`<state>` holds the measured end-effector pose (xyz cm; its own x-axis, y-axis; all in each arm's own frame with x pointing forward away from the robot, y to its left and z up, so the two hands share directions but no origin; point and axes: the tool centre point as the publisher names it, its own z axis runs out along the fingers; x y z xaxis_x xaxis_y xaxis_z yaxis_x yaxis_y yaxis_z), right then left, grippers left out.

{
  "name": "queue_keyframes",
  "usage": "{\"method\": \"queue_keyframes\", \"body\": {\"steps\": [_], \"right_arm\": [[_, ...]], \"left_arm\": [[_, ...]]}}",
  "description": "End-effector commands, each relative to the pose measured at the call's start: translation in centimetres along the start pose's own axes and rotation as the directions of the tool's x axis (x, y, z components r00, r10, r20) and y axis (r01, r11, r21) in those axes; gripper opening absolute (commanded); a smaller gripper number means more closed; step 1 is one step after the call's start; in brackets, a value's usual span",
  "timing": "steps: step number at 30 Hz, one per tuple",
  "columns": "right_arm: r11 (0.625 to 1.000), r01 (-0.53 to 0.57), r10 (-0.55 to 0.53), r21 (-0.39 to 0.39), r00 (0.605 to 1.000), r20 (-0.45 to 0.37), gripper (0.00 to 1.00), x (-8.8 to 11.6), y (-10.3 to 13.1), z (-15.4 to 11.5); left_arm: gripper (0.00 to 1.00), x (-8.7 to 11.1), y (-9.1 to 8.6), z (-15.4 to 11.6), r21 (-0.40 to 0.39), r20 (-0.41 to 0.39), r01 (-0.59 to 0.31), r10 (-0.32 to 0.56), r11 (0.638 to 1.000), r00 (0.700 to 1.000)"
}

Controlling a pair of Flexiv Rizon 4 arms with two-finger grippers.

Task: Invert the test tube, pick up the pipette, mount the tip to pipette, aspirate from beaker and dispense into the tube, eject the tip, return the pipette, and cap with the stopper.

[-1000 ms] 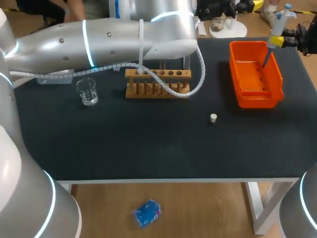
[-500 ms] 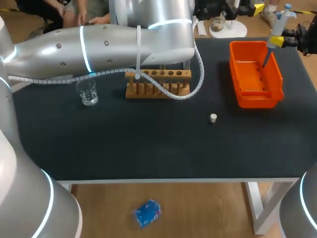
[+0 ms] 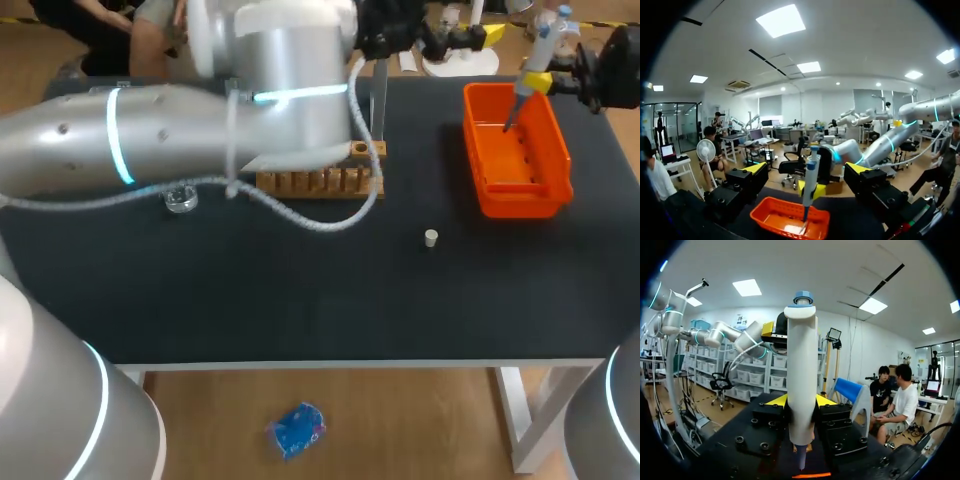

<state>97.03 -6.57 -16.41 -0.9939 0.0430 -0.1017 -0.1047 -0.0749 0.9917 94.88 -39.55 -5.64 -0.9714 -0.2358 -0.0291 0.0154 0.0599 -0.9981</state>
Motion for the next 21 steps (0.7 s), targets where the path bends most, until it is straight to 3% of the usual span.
{"method": "queue_keyframes", "body": {"steps": [1,14,21], "right_arm": [[1.000,0.005,-0.005,0.008,1.000,-0.012,0.00,1.9,1.0,2.8],[0.999,0.003,0.003,0.039,0.986,-0.169,0.00,8.3,1.0,9.4],[0.999,-0.001,0.008,0.035,0.979,-0.202,0.00,8.4,1.1,9.6]], "left_arm": [[1.00,1.9,1.3,-6.1,-0.001,0.017,-0.007,0.007,1.000,1.000],[1.00,4.2,4.3,-14.5,-0.012,0.127,0.005,-0.003,1.000,0.992],[1.00,4.2,4.3,-14.5,-0.012,0.127,0.005,-0.003,1.000,0.992]]}}
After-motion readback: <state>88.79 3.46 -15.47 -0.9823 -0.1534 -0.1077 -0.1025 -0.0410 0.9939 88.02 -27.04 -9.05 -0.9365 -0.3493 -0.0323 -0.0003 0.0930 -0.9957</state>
